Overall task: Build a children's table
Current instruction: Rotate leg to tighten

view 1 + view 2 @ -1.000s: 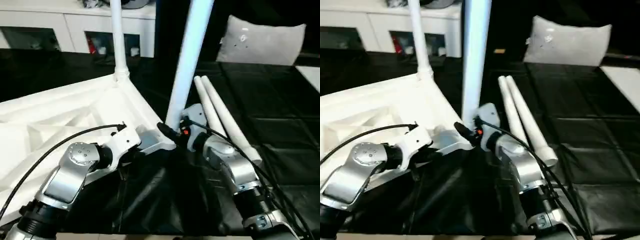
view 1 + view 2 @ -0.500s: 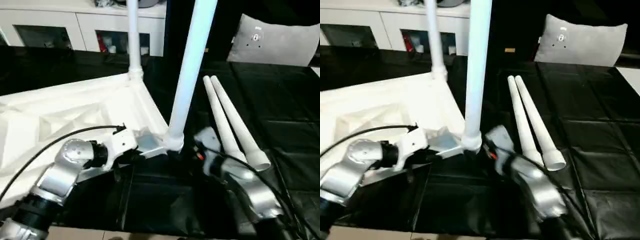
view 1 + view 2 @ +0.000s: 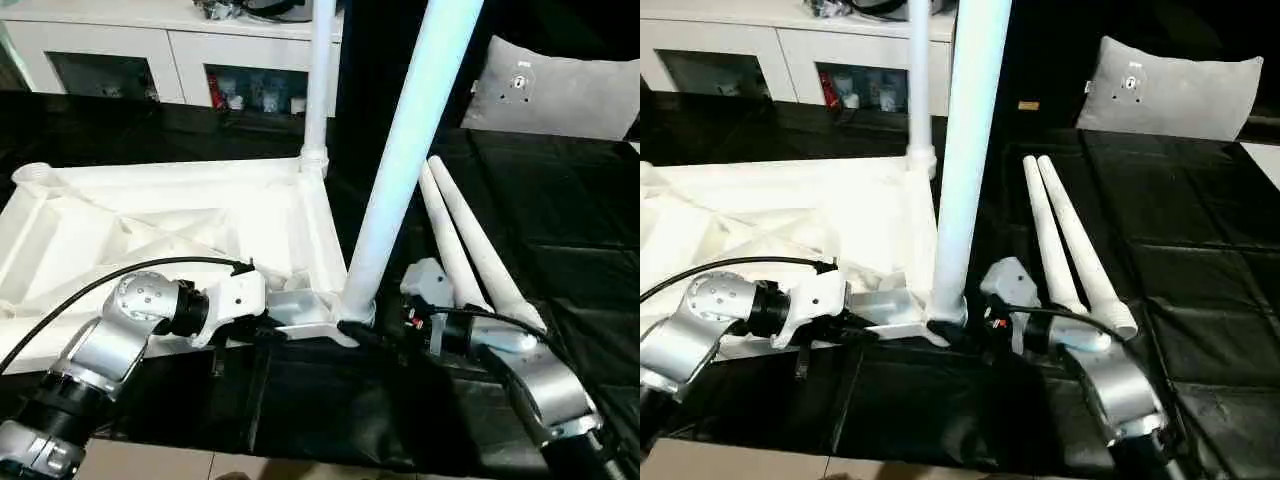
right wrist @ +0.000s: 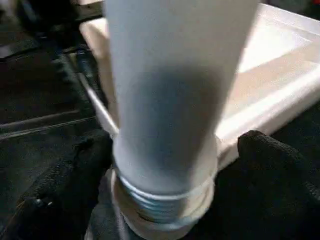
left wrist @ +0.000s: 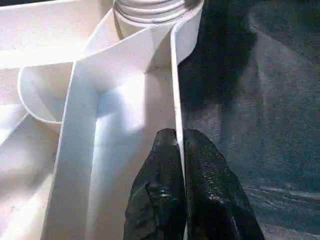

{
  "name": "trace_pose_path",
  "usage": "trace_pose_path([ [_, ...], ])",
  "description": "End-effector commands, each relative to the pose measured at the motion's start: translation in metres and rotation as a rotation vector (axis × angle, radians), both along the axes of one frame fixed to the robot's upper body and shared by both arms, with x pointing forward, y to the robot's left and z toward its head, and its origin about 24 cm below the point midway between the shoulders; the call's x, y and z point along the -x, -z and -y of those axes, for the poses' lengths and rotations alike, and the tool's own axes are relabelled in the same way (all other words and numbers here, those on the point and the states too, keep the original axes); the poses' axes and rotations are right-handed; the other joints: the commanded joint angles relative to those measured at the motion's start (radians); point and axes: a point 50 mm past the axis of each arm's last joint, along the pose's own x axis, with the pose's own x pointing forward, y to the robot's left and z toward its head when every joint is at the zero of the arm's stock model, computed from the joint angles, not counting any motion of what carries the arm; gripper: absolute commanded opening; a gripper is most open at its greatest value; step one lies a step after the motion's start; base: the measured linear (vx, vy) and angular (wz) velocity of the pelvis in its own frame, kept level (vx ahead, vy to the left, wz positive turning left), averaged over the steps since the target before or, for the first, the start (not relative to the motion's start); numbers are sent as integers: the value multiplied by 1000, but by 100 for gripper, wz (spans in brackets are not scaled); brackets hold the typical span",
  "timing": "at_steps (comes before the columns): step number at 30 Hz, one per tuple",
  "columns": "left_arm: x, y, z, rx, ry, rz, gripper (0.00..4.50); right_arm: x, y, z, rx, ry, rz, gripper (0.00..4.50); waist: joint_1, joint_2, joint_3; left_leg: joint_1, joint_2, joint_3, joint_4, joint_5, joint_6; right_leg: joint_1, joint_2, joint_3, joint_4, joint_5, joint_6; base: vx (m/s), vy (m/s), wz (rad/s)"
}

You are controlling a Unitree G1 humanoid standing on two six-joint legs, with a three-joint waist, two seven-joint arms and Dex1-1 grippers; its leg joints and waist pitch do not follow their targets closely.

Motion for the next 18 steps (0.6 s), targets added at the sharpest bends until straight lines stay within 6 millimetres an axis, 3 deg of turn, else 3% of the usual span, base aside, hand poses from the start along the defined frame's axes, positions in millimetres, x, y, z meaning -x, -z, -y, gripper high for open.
trace_pose_path([
  [1,0,-5,8,-3,78,20,0,0,-4,-2,-6,-33,0,447,-2,18,-72,3,24,0,-64,-144,20,59,-67,49,-68,-53,-233,0,0,0],
  [2,-1,-6,9,-3,89,21,0,-1,-4,-2,-5,-50,-13,418,-2,18,-72,4,24,-1,-64,-142,20,58,-66,48,-68,-53,-234,0,0,0],
  [18,-2,-3,6,-18,99,15,0,0,-1,-2,2,-90,-68,289,1,15,-74,1,23,-1,-60,-116,23,60,-65,47,-62,-23,-239,0,0,0],
])
